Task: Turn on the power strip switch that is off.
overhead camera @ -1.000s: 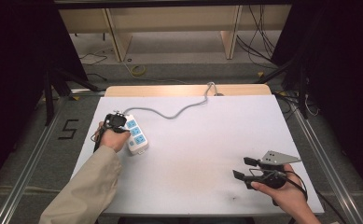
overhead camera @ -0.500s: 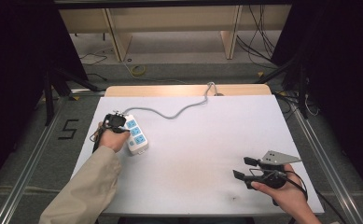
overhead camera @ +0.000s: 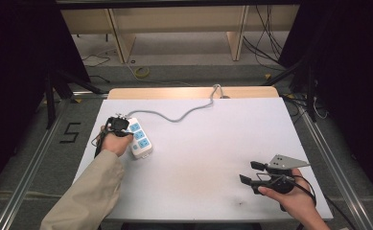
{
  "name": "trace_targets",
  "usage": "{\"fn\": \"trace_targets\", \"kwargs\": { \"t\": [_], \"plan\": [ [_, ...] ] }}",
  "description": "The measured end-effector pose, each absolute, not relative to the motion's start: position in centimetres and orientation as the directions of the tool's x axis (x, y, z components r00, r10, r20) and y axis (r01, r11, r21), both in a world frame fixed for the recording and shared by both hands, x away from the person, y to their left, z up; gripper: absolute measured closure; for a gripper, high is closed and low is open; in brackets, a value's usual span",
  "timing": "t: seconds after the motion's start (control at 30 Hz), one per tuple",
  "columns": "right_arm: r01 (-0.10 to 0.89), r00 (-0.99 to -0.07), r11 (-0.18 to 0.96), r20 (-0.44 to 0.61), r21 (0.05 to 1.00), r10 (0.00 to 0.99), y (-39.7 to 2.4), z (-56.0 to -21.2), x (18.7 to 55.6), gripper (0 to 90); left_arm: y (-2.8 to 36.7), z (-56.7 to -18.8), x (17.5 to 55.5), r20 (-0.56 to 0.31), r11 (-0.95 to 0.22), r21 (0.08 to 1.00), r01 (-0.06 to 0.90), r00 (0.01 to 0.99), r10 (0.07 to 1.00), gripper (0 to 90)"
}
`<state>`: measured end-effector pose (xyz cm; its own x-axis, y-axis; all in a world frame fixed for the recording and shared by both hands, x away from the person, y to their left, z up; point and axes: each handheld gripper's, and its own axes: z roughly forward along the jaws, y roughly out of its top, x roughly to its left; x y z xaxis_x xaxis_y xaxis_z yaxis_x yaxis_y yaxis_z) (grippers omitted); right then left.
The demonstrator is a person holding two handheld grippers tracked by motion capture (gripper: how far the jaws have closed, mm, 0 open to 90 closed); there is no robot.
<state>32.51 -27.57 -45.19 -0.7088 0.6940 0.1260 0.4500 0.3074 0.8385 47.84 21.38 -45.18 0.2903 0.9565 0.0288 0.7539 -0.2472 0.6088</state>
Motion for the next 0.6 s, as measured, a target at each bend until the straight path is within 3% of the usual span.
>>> {"fn": "trace_targets", "kwargs": {
  "t": [0.2, 0.23, 0.6],
  "plan": [
    [0.45, -0.709, 0.306, 0.127, 0.839, 0.694, -27.6, -45.2, 32.5, 30.7, 21.4, -44.7, 47.6, 0.014, -0.222, 0.648, 0.729, 0.28, 0.96, 89.3],
    [0.45, -0.708, 0.305, 0.127, 0.839, 0.694, -27.6, -45.2, 32.5, 30.7, 21.4, -44.6, 47.6, 0.011, -0.221, 0.655, 0.723, 0.283, 0.959, 84.3],
    [0.448, -0.708, 0.305, 0.126, 0.84, 0.695, -27.6, -45.2, 32.5, 30.7, 21.0, -43.5, 46.7, -0.007, -0.221, 0.725, 0.652, 0.327, 0.945, 73.7]
  ]
}}
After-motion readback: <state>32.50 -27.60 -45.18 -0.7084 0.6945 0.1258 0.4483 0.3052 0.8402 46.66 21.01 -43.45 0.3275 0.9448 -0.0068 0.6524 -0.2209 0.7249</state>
